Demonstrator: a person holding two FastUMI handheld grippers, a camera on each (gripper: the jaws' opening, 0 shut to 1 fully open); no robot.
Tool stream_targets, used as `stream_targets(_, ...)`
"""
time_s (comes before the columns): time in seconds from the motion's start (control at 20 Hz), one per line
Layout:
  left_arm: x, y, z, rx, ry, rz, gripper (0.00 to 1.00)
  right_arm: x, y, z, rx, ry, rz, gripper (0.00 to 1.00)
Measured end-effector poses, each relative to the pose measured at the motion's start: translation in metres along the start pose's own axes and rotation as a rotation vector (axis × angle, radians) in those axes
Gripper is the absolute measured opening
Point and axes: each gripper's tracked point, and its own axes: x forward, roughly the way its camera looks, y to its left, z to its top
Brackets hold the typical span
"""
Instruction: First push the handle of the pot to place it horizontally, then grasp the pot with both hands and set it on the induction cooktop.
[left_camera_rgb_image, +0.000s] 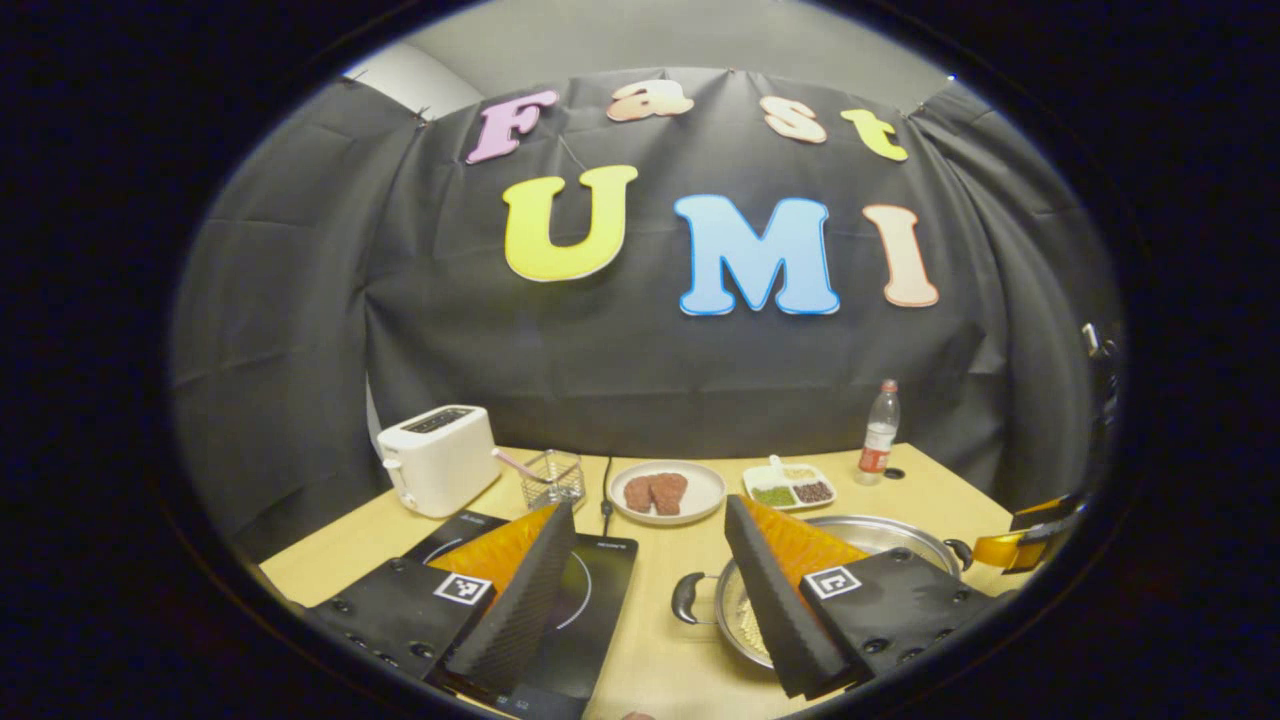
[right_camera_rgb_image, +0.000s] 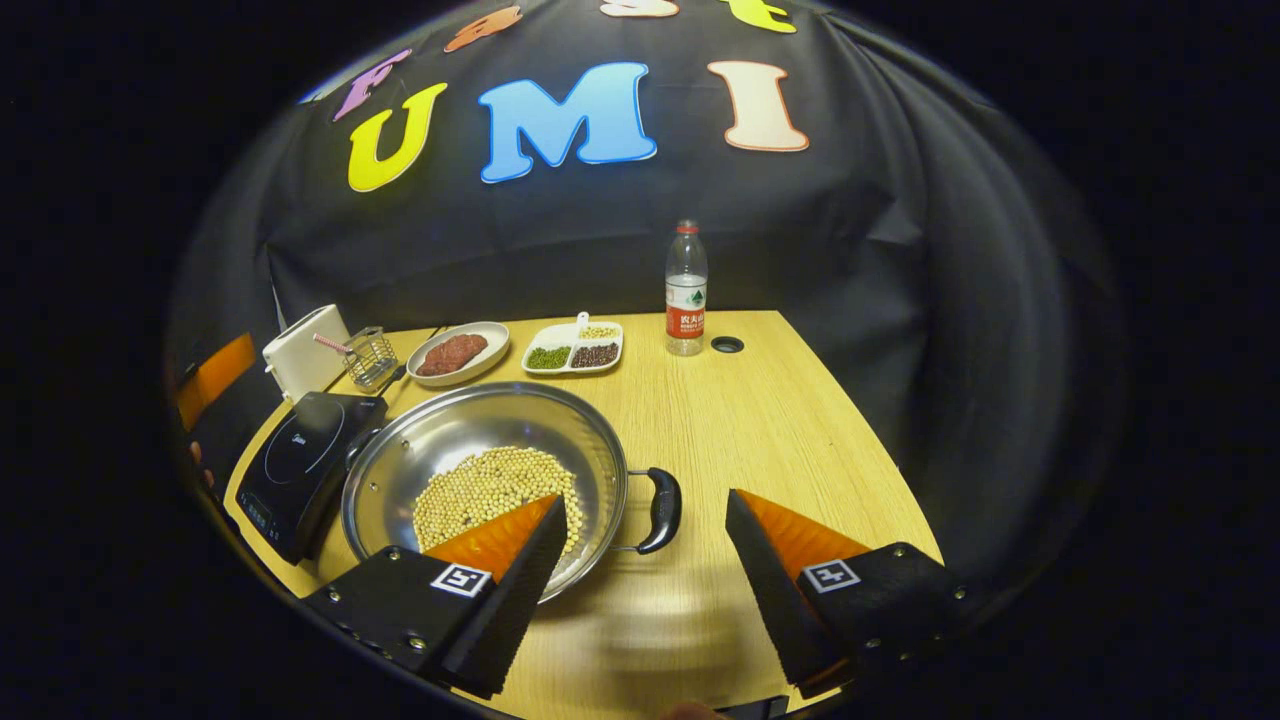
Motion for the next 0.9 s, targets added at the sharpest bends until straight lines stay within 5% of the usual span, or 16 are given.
stream_targets(0.35,0.043,-0.03,-0.08,-0.023,0.214,-0.086,0.98,0.022,0.006,0.001,0.003,-0.01,0.007,0.97)
stream_targets(0.8,0.068,-0.041,-0.152,-0.015,0.412,-0.105,0.94,0.052,-0.004,-0.021,-0.005,0.072,-0.011,0.98)
stream_targets(0.85,0.069,-0.041,-0.154,-0.014,0.425,-0.103,1.0,0.055,-0.006,-0.023,-0.005,0.083,-0.014,0.97)
stream_targets(0.9,0.071,-0.041,-0.159,-0.012,0.436,-0.099,0.93,0.058,-0.009,-0.027,-0.003,0.097,-0.018,0.97)
